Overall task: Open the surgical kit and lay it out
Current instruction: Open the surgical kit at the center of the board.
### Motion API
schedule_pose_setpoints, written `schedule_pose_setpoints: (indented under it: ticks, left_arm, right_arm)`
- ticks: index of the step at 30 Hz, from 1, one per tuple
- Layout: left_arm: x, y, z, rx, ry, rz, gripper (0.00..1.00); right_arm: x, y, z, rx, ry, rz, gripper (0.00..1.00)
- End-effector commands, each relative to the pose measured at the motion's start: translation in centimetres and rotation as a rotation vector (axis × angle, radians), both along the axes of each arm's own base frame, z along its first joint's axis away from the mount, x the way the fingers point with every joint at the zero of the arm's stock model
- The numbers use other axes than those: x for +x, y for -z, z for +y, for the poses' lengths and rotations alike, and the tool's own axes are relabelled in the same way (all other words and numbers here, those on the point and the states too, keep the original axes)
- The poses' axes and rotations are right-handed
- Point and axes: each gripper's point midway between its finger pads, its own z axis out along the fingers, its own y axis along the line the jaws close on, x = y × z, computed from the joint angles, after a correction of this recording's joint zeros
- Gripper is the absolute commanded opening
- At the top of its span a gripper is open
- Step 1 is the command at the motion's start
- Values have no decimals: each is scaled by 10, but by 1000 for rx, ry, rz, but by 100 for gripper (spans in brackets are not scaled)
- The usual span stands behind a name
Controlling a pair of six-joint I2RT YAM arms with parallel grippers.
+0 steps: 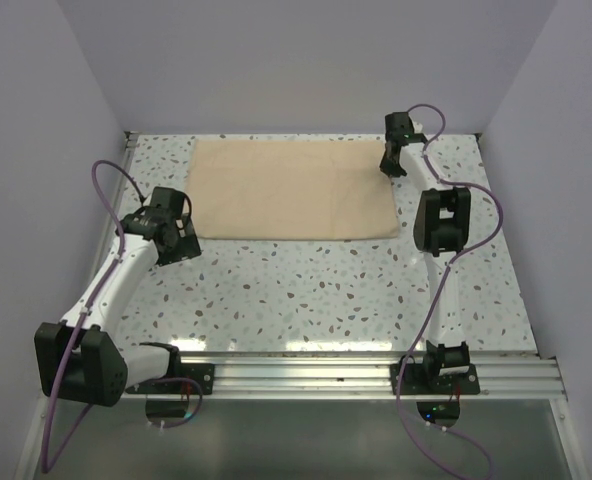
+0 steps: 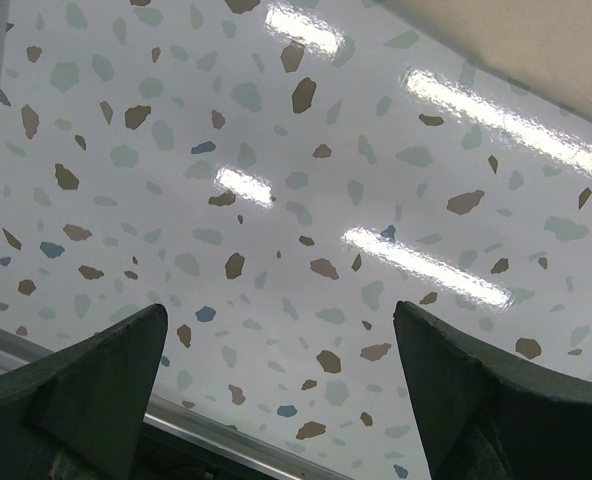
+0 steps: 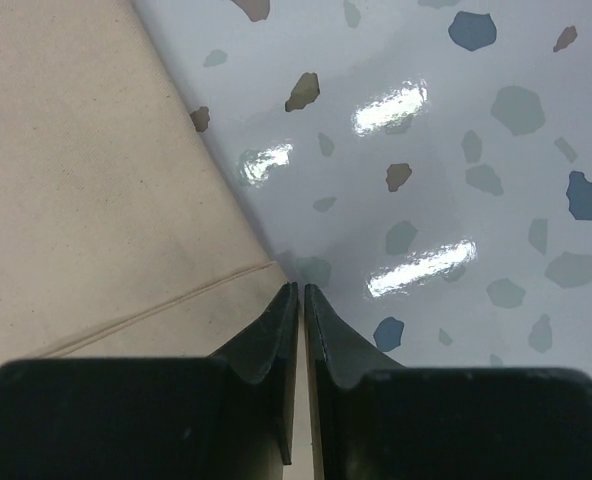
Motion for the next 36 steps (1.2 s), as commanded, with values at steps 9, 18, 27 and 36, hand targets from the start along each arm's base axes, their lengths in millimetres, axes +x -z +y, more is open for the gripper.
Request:
schedule_pose_setpoints:
  ticks: [9, 18, 27, 36]
  left_arm:
    - [4, 1, -2, -2, -9, -7, 99]
    - [5, 3, -2, -4, -3, -7, 100]
    - [5, 4, -2, -3, -2, -2, 99]
    - [4, 7, -3, -8, -2, 0, 99]
  right_arm:
    - [11, -12, 1, 28, -3, -52, 44]
    - [20, -16, 4, 41, -8, -94, 54]
    - [24, -14, 11, 78, -10, -107, 29]
    - [22, -18, 9, 61, -12, -106, 16]
